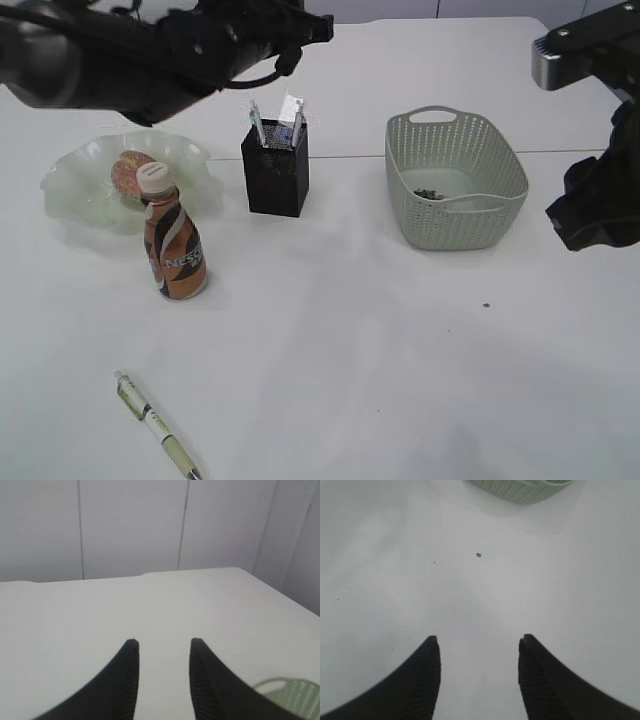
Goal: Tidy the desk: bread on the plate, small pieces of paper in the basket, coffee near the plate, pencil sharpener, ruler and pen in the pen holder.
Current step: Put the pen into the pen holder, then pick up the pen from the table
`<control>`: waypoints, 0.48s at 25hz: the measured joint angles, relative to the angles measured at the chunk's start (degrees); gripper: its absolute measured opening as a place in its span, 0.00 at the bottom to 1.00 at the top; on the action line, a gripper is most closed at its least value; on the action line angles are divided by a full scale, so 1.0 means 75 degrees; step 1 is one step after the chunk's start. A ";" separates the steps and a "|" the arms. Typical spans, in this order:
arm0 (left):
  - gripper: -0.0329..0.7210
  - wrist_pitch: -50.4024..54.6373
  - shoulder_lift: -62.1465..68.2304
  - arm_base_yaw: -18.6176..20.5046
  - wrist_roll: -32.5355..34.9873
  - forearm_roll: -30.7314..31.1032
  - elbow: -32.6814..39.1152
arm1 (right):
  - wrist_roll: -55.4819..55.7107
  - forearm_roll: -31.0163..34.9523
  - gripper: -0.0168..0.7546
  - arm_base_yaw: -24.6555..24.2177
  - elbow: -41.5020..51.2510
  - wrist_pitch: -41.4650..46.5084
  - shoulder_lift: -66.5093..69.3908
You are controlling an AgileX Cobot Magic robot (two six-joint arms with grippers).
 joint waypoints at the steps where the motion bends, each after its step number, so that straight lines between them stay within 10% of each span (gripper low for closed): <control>1: 0.38 0.0484 -0.0201 0.0000 0.0220 0.0000 0.0000 | 0.0000 0.0000 0.51 0.0000 0.0000 0.0018 0.0000; 12: 0.35 0.4583 -0.2565 0.0352 0.0940 -0.0055 0.0000 | 0.0029 0.0000 0.51 0.0000 0.0000 0.0829 0.0000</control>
